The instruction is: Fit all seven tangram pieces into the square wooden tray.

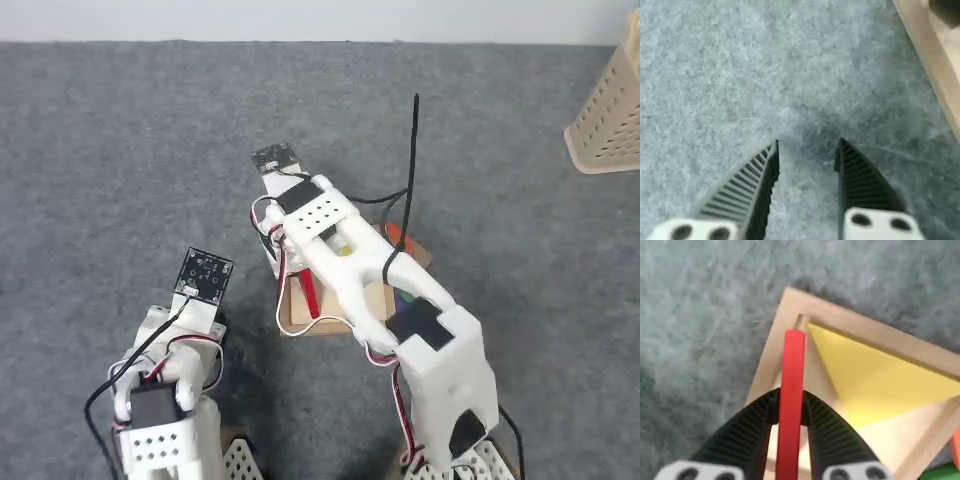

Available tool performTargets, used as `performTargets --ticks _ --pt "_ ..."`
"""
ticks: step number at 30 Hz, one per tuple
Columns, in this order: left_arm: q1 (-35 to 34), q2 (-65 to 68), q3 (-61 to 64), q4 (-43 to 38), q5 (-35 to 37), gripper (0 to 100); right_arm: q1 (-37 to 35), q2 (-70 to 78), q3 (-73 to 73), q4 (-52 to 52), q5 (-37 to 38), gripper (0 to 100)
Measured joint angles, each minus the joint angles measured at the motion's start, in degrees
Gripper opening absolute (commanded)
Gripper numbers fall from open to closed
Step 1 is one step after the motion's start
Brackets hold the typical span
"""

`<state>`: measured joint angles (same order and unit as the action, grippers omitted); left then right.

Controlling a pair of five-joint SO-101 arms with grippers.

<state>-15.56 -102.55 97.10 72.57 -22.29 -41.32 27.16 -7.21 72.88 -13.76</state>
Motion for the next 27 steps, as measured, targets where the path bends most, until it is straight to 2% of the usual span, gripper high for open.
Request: performTargets --ticks 3,13,20,27 --pt "0.0 0.0 0.0 0.0 0.0 18 0.0 0.0 0.0 1.1 0.0 17.7" --pt "0.0 0.0 0.0 0.0 0.0 18 5.9 -0.7 -1.5 3.1 1.1 16.1" --pt "0.0 0.0 0.0 0.0 0.0 18 8.4 -6.0 -0.5 3.9 2.1 0.2" --pt "0.0 0.0 0.0 0.0 0.0 18 11.6 -16.6 9.1 1.0 5.0 0.6"
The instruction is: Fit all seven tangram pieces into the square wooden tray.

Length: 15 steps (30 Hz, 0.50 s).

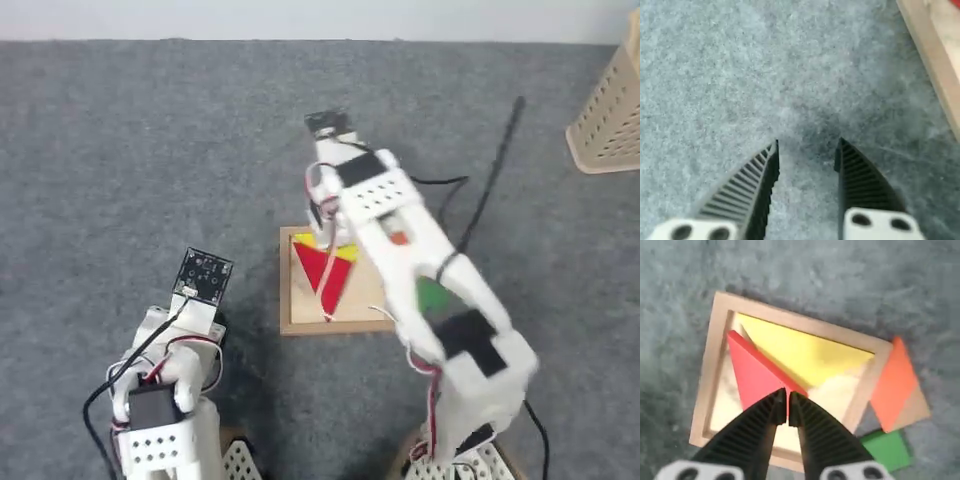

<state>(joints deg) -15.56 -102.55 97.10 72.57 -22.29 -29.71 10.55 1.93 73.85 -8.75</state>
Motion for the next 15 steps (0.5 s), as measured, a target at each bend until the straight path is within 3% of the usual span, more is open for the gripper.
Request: performTargets --ticks 9,15 --pt "0.0 0.0 0.0 0.0 0.0 18 -0.4 -20.9 34.6 -20.8 7.1 0.6" --pt "0.0 0.0 0.0 0.0 0.0 18 -1.1 -18.9 36.4 -22.7 7.5 0.6"
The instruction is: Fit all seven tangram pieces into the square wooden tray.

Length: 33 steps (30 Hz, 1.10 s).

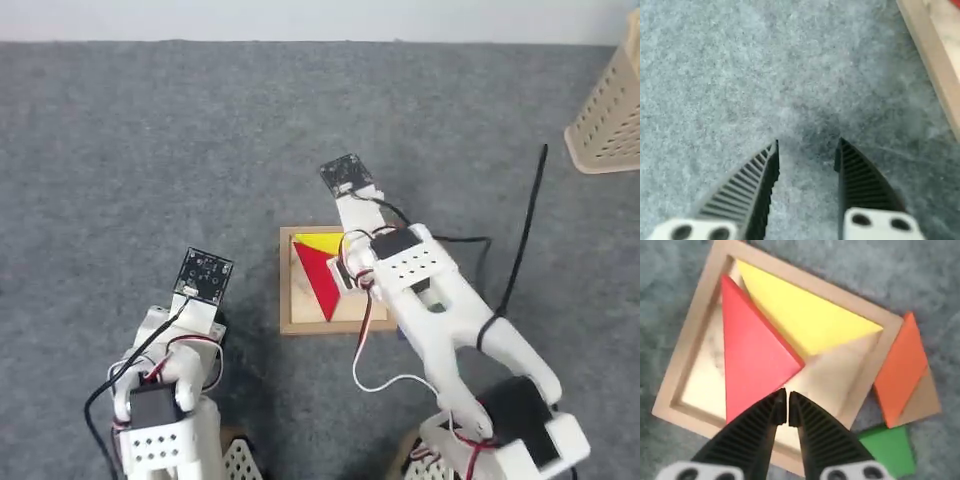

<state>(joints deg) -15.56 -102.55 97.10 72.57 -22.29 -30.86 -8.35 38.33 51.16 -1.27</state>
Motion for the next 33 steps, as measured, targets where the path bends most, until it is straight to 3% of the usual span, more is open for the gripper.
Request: performTargets --ticks 13,21,25,33 --pt "0.0 0.0 0.0 0.0 0.0 18 -8.4 7.8 -2.5 -0.1 0.0 0.6" --pt "0.0 0.0 0.0 0.0 0.0 18 -8.4 2.5 -2.5 -0.1 0.0 0.9" --pt "0.0 0.0 0.0 0.0 0.0 18 -5.0 -1.9 -2.5 -0.1 0.0 0.9" --pt "0.0 0.0 0.0 0.0 0.0 18 -3.8 2.8 -2.5 -1.1 0.0 0.9"
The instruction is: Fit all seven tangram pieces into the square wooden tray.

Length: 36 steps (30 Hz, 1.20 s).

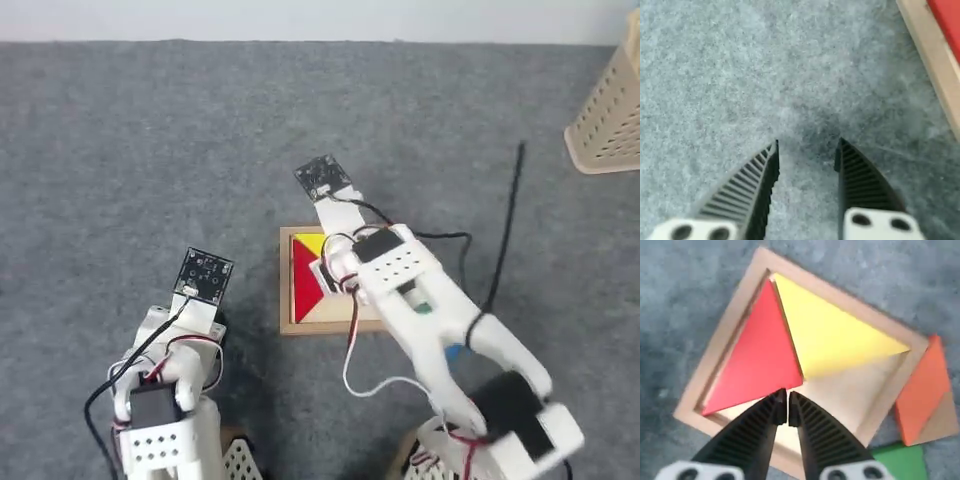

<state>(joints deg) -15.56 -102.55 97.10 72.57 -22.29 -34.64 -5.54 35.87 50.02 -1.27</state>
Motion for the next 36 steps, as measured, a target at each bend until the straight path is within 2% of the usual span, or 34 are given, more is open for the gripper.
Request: performTargets --ticks 12,18,25,28,33,36 --pt "0.0 0.0 0.0 0.0 0.0 18 -0.2 12.8 -9.5 -0.3 0.7 0.9" --pt "0.0 0.0 0.0 0.0 0.0 18 -0.2 12.0 -9.7 0.9 0.7 0.9" --pt "0.0 0.0 0.0 0.0 0.0 18 0.0 1.0 -9.6 10.5 1.8 0.9" --pt "0.0 0.0 0.0 0.0 0.0 18 2.7 -4.1 -9.6 15.6 3.4 1.2" --pt "0.0 0.0 0.0 0.0 0.0 18 13.2 -6.5 -9.6 21.7 7.3 10.8" --pt "0.0 0.0 0.0 0.0 0.0 18 18.9 -6.5 -9.6 24.8 9.4 12.4"
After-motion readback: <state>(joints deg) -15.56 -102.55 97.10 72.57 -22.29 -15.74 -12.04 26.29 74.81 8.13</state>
